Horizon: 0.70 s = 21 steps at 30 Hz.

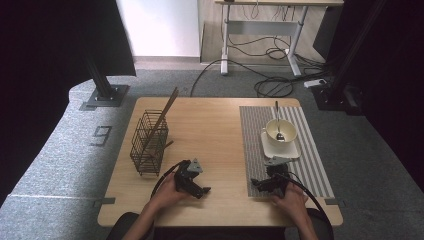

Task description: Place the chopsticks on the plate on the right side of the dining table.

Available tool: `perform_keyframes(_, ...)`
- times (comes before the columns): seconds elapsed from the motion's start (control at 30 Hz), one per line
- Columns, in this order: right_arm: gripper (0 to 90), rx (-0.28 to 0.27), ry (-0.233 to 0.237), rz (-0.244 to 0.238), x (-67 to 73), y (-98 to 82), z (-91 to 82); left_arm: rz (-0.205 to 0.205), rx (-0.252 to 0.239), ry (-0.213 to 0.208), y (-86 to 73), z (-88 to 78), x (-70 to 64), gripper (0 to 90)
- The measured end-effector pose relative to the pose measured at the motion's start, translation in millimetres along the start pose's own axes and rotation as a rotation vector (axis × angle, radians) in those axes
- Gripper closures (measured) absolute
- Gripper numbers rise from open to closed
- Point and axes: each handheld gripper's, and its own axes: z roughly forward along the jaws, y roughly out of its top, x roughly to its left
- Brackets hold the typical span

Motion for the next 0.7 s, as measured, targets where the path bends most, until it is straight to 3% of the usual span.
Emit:
perform_keyframes(0.43, 0.0, -0.001, 0.004, -0.008, -0.3, 0.3, 0.2, -0.002, -0.002, 0.0, 0.0, 0.2, -0.1, 0.0)
perform_keyframes(0.57, 0.4, 0.019, 0.026, -0.034, -1.3, 2.2, -1.5, -0.002, -0.002, 0.0, 0.0, 0.2, -0.1, 0.0)
perform_keyframes(0.6, 0.0, 0.028, 0.011, -0.059, -0.9, 3.3, -3.5, -0.002, -0.002, 0.0, 0.0, 0.1, -0.1, 0.0)
perform_keyframes(0.7, 0.0, 0.029, 0.014, -0.072, 0.0, 5.9, -5.8, -0.002, -0.001, -0.001, 0.0, 0.0, -0.1, 0.0)
